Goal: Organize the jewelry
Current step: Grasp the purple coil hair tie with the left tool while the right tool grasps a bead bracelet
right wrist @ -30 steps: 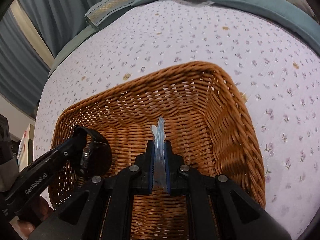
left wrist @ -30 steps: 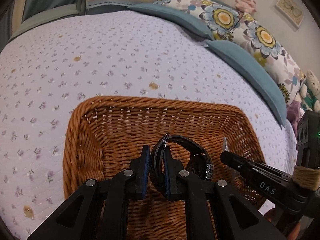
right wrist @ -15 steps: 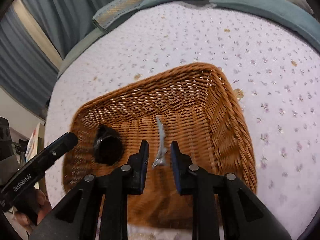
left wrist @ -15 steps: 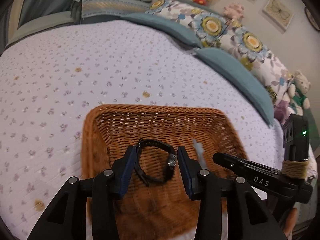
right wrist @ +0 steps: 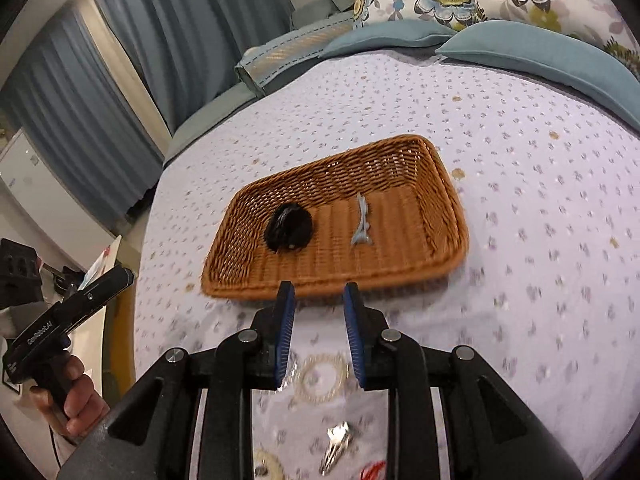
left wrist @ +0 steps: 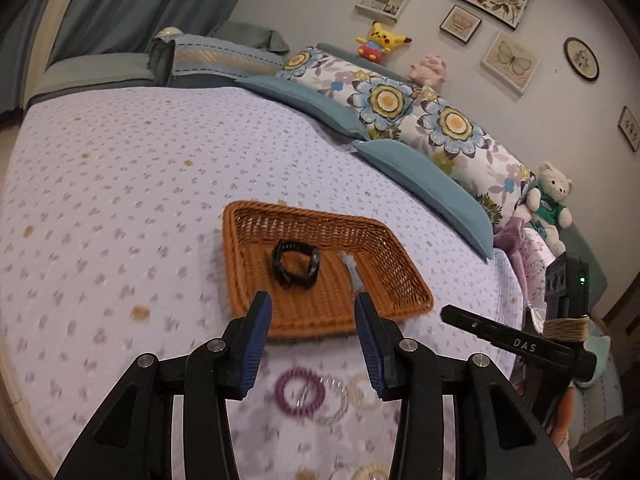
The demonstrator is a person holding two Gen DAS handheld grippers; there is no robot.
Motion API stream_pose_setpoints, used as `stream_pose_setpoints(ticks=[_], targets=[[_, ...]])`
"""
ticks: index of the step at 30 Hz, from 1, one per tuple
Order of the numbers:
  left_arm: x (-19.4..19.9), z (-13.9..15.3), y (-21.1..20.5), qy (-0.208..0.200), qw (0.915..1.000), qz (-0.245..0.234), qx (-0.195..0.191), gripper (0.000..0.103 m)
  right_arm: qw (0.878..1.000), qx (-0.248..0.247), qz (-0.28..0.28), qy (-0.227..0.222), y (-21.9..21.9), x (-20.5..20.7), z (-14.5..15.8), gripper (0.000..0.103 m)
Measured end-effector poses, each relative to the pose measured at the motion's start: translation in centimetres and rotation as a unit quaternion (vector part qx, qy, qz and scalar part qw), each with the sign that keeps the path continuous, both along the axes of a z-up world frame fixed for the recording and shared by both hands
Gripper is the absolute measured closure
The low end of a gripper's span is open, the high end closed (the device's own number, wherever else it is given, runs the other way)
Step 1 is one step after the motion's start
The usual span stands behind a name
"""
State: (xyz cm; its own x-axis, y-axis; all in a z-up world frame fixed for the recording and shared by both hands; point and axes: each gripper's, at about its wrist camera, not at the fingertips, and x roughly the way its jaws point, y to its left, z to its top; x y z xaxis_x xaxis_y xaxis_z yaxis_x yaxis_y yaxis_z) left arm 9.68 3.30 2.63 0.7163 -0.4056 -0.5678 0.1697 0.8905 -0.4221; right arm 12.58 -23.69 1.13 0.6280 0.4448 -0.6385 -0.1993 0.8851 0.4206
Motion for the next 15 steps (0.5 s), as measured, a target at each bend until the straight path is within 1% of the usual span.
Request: stream_pose_setpoints(ticks=[2, 4, 7, 12, 15], targets=[[-1.0, -0.4, 0.1, -0.003, 1.0, 0.002, 0.007, 0.059, 1.0, 0.001, 0.002, -0.002, -0.1, -1.3, -0.6, 0.075], [-1.6, -1.3, 0.1, 0.001, 1.0, -0.005, 0.001, 0.059, 1.0, 0.003, 0.007, 0.002, 0.2, -2.0, -1.3, 0.075], [-1.5, -3.1, 0.2, 0.02, 0.9997, -0.008, -0.005, 0.059, 1.0, 0.0, 0.011, 0.019, 1.0, -2.6, -2.8, 0.075], [-0.7, -6.9, -0.4, 0.059, 0.998, -0.019, 0.01, 0.059, 0.998, -0.044, 0.014, 0.037, 3.2, -2.5, -5.6, 0.075], [0.0, -8.6, -0.7, 0.08, 0.9964, -0.026, 0.004, 0.059, 0.997, -0.059, 0.016, 0.045, 3.8, -2.2, -6.8, 0.075]])
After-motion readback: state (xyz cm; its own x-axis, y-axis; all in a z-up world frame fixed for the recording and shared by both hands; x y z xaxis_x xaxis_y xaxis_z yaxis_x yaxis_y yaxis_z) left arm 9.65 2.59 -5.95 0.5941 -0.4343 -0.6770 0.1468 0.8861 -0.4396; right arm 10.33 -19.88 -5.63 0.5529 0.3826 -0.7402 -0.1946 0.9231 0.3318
